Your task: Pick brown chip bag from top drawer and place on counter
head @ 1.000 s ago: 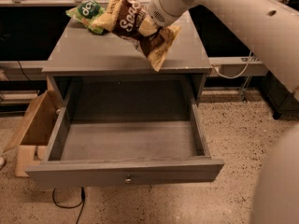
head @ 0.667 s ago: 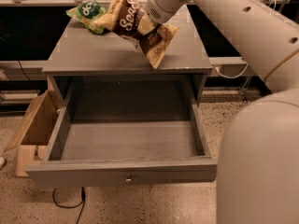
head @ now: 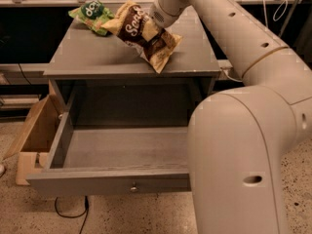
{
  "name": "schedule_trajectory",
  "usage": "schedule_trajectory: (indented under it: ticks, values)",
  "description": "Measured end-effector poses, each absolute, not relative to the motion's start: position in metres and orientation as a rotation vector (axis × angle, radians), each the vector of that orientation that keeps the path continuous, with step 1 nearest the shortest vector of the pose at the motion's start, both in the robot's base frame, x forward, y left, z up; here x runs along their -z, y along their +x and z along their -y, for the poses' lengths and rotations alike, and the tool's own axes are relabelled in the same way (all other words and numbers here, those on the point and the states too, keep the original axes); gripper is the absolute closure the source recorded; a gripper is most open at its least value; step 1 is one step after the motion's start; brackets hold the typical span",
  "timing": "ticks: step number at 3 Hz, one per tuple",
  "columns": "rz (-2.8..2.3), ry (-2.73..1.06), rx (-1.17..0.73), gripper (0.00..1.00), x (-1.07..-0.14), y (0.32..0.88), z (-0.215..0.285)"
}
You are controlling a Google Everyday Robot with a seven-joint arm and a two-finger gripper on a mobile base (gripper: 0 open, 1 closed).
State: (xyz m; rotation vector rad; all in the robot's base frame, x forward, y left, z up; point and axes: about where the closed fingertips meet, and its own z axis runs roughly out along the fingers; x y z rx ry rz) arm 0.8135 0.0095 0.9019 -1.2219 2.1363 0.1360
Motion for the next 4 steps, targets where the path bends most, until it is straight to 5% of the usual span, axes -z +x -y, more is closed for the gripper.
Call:
schedule_trajectory:
  ticks: [2, 4]
  values:
    - [-2.083, -1.196, -0.214, 0.04, -0.917, 0.817, -0.009]
    - [-1.822, -1.052, -0.321, 0.0, -0.998, 0.769, 0.026]
